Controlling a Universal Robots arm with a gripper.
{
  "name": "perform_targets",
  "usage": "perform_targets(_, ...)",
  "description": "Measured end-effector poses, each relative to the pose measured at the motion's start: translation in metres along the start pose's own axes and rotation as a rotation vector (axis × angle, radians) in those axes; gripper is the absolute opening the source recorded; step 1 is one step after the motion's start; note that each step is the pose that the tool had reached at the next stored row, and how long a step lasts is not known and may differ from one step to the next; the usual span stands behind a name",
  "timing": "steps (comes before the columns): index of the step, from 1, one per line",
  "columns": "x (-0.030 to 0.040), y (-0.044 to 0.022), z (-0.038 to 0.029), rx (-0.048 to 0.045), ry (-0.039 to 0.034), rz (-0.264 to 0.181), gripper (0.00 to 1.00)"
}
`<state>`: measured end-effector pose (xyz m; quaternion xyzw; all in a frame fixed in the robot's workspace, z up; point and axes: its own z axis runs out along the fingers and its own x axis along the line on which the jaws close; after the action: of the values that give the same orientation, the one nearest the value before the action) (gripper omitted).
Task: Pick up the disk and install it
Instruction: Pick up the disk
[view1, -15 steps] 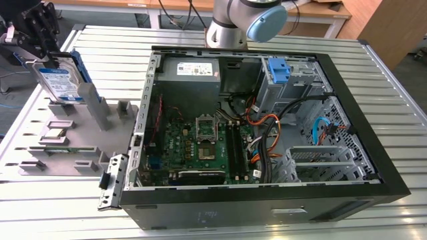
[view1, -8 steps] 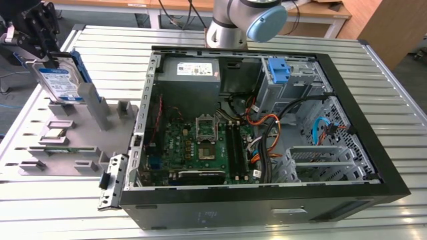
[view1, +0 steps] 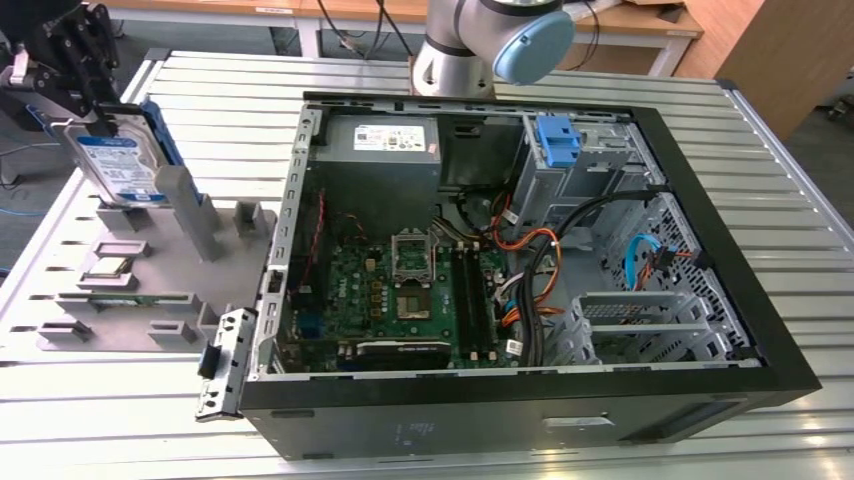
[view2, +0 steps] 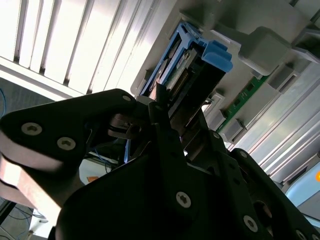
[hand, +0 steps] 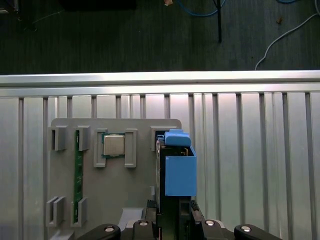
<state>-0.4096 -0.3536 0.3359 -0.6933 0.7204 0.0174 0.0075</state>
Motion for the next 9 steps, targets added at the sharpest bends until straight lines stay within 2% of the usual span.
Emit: perform_targets(9, -0.0003, 0.0001, -0.009, 0.0001, -0.0001, 0.0, 0.35)
